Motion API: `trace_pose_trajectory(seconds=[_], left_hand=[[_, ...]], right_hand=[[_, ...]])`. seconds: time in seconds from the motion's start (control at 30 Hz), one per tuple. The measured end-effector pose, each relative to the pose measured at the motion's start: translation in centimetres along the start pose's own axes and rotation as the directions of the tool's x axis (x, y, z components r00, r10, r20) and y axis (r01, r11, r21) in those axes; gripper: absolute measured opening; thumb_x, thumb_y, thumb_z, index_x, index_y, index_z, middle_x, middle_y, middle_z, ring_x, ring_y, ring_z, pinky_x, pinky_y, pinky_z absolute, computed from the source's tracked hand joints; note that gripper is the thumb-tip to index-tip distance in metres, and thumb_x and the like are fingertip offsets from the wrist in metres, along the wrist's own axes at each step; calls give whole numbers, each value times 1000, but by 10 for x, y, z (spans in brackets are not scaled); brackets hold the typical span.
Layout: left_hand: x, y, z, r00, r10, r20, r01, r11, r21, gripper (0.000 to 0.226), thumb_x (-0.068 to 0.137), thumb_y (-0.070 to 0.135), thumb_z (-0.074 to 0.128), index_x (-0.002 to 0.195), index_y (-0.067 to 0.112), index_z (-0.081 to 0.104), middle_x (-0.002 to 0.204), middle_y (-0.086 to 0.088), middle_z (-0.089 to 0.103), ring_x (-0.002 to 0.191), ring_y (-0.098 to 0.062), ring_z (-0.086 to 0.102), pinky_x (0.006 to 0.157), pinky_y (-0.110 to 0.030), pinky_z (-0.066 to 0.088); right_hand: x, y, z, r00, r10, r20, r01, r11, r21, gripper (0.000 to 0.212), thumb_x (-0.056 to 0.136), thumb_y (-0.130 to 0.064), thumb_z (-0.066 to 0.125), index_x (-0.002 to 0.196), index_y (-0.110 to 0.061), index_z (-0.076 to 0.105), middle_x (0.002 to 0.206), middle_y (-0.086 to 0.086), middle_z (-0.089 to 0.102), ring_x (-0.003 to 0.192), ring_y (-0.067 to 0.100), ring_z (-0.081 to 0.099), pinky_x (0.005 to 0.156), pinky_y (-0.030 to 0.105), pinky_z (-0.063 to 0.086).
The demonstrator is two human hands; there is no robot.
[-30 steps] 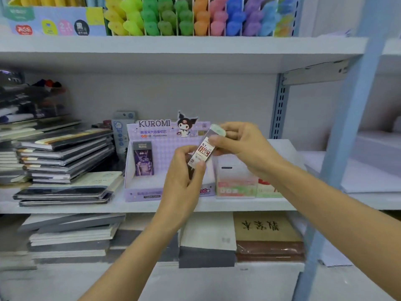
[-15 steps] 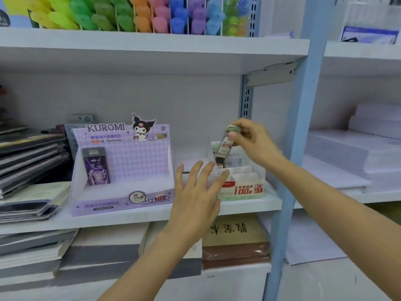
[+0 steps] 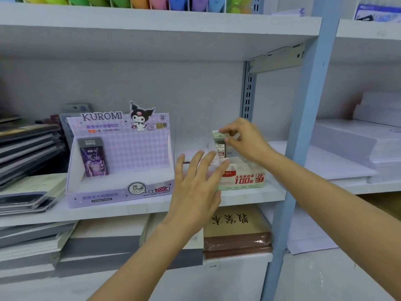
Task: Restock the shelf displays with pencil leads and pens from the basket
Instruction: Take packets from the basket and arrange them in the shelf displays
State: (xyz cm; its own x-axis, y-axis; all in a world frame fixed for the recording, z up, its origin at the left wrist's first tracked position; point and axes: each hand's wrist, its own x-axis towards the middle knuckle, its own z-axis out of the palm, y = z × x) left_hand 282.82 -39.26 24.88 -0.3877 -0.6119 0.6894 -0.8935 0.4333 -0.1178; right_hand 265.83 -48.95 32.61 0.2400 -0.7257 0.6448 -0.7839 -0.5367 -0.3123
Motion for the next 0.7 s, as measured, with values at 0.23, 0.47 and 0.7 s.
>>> trace_pose_trajectory(seconds=[0.23,0.47,0.7], left_hand=[[-49,-3,6,975,-43,-218,16,992,-124,51,84,13,61,135,14,55,145,-18,43,136,-34,32,112,-49,21],[-216,-9,71,937,-141,319,260,893,-368,17,85,3,59,100,10,64,89,-3,60,82,-23,57,66,-38,48],[-360,11,151,430,-237,871,685,714,-144,19,93,11,49,106,7,62,101,-10,63,93,-27,59,72,-31,40]], right_hand=[[-63,-36,8,938,-160,-307,220,961,171,22,97,-13,53,116,-8,63,104,1,63,91,10,59,83,24,49],[-207,-53,123,952,-186,242,40,861,506,13,95,-12,53,91,-13,66,74,-1,64,62,16,60,57,35,51],[-350,5,258,432,12,902,-236,967,100,17,94,-19,57,107,-12,66,104,6,70,91,19,62,80,29,48]])
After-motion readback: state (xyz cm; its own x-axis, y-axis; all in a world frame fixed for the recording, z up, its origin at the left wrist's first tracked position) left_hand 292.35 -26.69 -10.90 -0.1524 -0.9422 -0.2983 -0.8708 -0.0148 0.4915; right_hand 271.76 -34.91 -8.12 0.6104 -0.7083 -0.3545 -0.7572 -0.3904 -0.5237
